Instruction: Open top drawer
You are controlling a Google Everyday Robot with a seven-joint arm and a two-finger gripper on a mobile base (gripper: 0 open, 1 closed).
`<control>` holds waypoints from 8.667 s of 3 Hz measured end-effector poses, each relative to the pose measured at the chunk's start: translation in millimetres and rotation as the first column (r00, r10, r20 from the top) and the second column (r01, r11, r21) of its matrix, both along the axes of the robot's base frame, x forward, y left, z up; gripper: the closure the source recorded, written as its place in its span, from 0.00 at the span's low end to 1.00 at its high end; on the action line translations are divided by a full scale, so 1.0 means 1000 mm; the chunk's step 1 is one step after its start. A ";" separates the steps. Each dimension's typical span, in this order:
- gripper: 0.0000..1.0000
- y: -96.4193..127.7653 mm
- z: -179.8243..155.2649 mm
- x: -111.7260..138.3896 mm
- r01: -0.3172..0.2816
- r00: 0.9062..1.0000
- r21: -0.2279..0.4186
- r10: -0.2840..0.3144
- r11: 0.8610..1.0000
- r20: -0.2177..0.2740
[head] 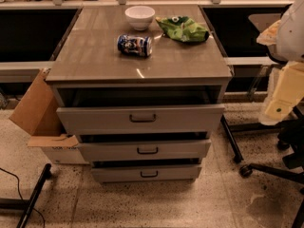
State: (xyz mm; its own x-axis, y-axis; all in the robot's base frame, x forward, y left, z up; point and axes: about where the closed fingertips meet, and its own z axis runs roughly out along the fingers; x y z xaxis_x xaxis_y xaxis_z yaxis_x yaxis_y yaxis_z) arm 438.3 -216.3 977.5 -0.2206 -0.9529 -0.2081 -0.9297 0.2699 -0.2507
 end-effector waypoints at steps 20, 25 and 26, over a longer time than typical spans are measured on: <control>0.99 0.045 -0.306 0.078 -0.265 0.963 -0.024 0.263 0.964 -0.058; 0.81 0.067 -0.300 -0.032 -0.285 0.944 0.191 0.310 0.939 -0.113; 0.58 0.067 -0.300 -0.032 -0.285 0.944 0.191 0.310 0.939 -0.113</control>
Offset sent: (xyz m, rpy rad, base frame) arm 0.0035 0.0256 -0.0466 0.0106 0.0456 0.1115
